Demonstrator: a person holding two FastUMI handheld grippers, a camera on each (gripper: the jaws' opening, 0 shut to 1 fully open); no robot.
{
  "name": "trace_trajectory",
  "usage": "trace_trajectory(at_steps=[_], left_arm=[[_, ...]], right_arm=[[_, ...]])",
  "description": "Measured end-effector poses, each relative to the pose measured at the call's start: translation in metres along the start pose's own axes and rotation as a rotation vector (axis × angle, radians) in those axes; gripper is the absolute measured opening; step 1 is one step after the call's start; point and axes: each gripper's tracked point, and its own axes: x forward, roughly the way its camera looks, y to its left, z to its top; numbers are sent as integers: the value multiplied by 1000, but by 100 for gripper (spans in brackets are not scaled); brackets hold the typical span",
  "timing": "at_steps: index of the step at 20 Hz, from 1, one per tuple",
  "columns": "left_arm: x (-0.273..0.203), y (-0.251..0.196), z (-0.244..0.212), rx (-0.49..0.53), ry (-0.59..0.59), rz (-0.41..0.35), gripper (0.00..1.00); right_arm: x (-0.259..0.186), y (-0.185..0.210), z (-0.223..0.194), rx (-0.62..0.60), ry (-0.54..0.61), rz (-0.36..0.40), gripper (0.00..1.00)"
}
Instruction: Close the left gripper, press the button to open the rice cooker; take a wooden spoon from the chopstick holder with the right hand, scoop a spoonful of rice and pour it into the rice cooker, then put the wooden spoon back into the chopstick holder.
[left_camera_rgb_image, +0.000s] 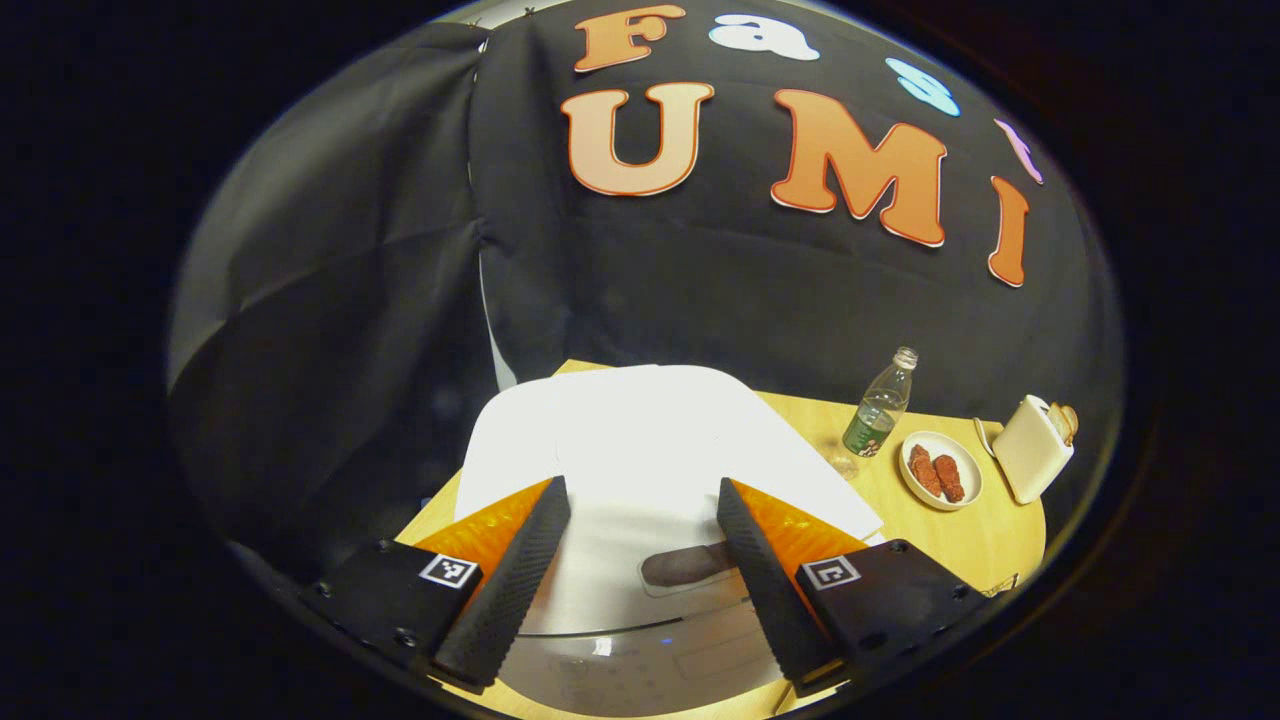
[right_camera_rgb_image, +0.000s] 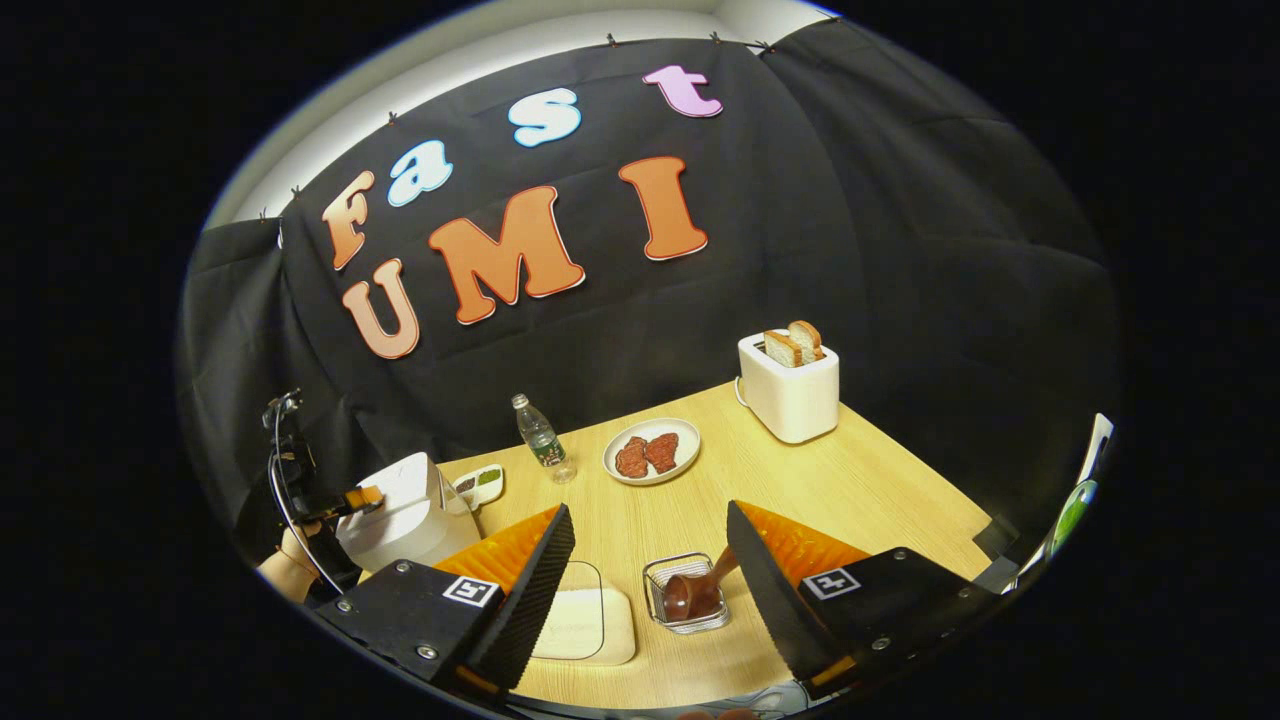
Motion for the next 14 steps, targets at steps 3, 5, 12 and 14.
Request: trace_trajectory(at_steps=[3,5,12,14], left_arm=[[1,0,-7,20,-43,10,100],[1,-2,-6,19,-54,1,100],[-1,-4,-1,55,-84,-32,100],[-10,-2,-7,64,-38,-47,100]], right_arm=[[4,-9,0,7,6,-13,94],[6,-12,-3,18,14,-15,94],[10,-17,-8,-19,32,-30,95],[8,-14,1,-36,12,-29,95]])
